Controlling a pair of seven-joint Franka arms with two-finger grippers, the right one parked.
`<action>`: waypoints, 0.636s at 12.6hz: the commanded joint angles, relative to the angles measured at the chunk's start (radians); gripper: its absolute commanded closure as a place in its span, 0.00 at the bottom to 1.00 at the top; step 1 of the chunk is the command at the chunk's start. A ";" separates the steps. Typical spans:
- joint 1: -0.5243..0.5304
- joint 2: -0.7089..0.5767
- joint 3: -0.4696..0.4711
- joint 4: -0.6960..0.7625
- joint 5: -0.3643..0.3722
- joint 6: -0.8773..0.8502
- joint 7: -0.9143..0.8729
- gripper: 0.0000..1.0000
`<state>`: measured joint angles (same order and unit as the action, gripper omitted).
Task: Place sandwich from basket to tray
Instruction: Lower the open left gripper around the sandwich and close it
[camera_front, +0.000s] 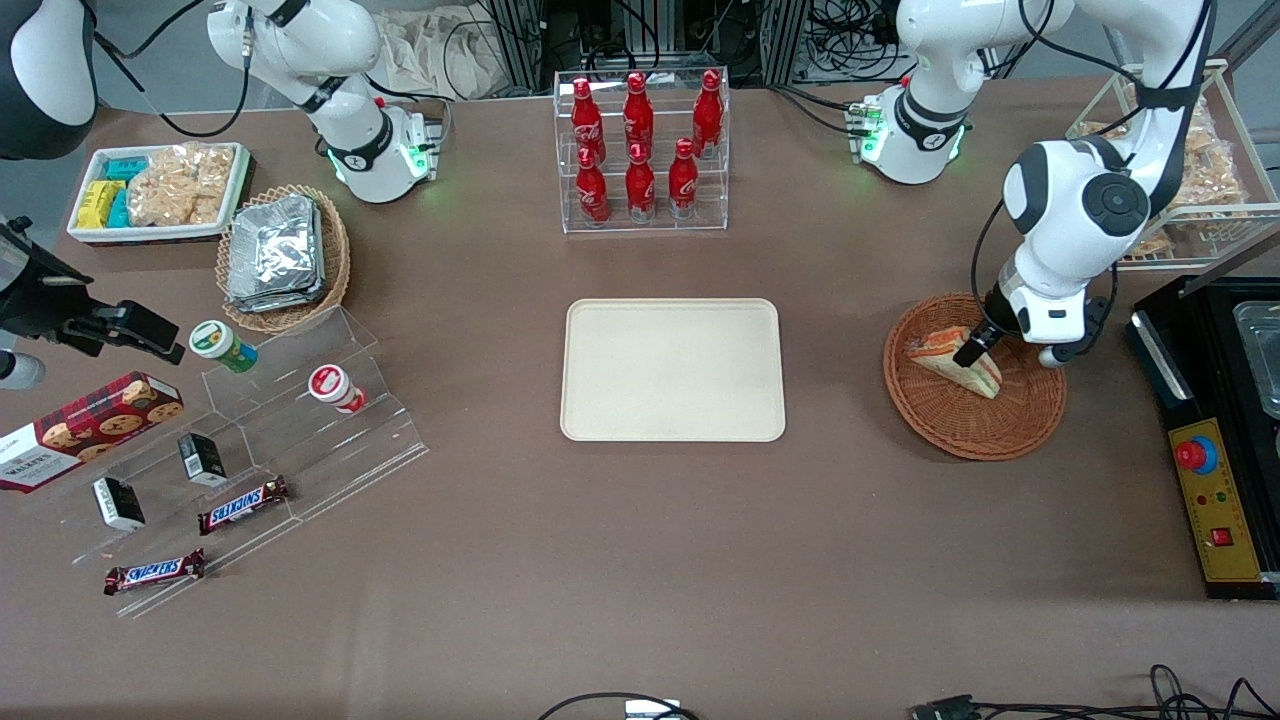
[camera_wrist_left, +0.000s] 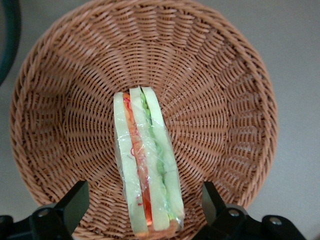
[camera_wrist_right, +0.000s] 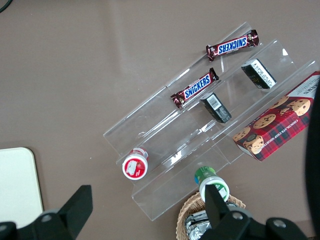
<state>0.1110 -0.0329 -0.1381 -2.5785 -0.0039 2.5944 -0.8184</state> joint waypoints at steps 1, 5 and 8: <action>-0.005 0.025 -0.003 -0.017 0.002 0.046 -0.047 0.00; -0.024 0.080 -0.003 -0.048 0.002 0.154 -0.080 0.00; -0.024 0.087 -0.003 -0.049 0.002 0.159 -0.081 0.12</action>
<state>0.0970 0.0580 -0.1420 -2.6120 -0.0039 2.7234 -0.8768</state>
